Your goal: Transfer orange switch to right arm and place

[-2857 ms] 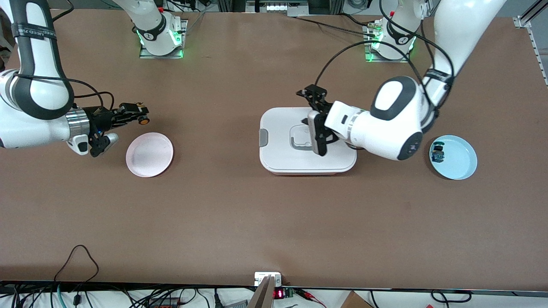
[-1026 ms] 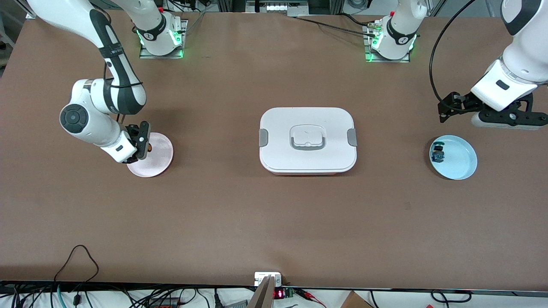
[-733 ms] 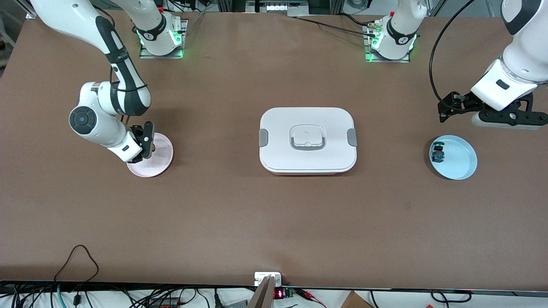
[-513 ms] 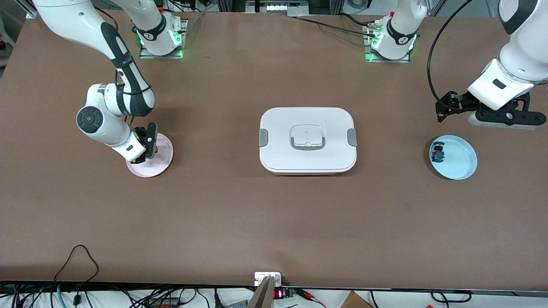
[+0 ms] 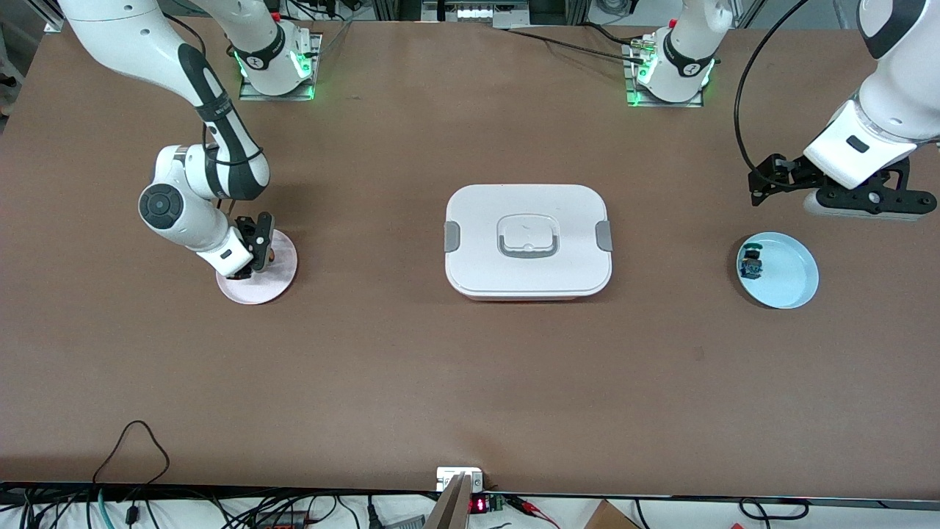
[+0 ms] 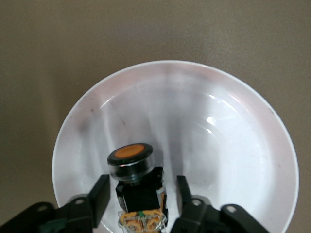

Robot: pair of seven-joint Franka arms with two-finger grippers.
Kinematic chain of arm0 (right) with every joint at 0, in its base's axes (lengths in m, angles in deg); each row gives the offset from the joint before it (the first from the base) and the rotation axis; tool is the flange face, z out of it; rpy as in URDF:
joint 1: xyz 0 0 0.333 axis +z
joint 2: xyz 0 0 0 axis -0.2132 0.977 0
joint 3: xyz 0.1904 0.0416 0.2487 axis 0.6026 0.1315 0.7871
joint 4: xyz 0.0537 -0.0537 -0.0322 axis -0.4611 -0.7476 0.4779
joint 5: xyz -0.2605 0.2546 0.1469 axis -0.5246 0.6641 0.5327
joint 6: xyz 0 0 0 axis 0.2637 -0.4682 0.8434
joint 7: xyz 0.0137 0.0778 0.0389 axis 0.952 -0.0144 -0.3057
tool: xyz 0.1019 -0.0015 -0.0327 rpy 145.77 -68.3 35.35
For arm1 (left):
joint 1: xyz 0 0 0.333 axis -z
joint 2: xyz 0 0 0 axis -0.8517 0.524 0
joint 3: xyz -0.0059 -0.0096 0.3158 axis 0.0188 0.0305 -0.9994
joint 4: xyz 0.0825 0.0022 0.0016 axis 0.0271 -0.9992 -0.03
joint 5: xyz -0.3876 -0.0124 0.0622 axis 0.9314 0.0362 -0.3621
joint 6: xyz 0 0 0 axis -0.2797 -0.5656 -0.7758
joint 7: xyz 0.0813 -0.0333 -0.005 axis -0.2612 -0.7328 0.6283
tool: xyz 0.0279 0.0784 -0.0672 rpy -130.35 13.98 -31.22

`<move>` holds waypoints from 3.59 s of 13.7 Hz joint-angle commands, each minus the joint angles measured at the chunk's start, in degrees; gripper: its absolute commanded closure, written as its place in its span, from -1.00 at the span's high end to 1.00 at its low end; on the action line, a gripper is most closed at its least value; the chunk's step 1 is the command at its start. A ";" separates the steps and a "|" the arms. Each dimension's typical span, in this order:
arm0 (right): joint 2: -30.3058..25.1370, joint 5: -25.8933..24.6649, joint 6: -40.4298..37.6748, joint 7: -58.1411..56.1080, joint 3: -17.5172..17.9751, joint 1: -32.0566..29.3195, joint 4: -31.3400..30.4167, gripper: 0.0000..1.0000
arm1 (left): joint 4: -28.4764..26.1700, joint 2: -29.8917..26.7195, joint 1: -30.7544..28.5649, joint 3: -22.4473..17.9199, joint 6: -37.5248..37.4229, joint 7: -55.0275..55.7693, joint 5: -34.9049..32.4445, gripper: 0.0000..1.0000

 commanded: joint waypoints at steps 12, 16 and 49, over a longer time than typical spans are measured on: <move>-11.29 -0.07 -24.52 3.25 -0.15 0.01 21.29 1.00 | 1.55 0.01 0.39 0.04 -3.52 0.58 1.07 1.00; -13.22 1.08 -34.61 19.36 -0.24 -0.16 27.80 1.00 | 2.51 0.19 0.48 0.04 -3.52 0.67 1.07 1.00; -26.48 -2.79 -45.65 80.95 4.33 -12.47 25.20 1.00 | 2.61 0.63 0.31 0.03 -3.52 0.40 1.07 1.00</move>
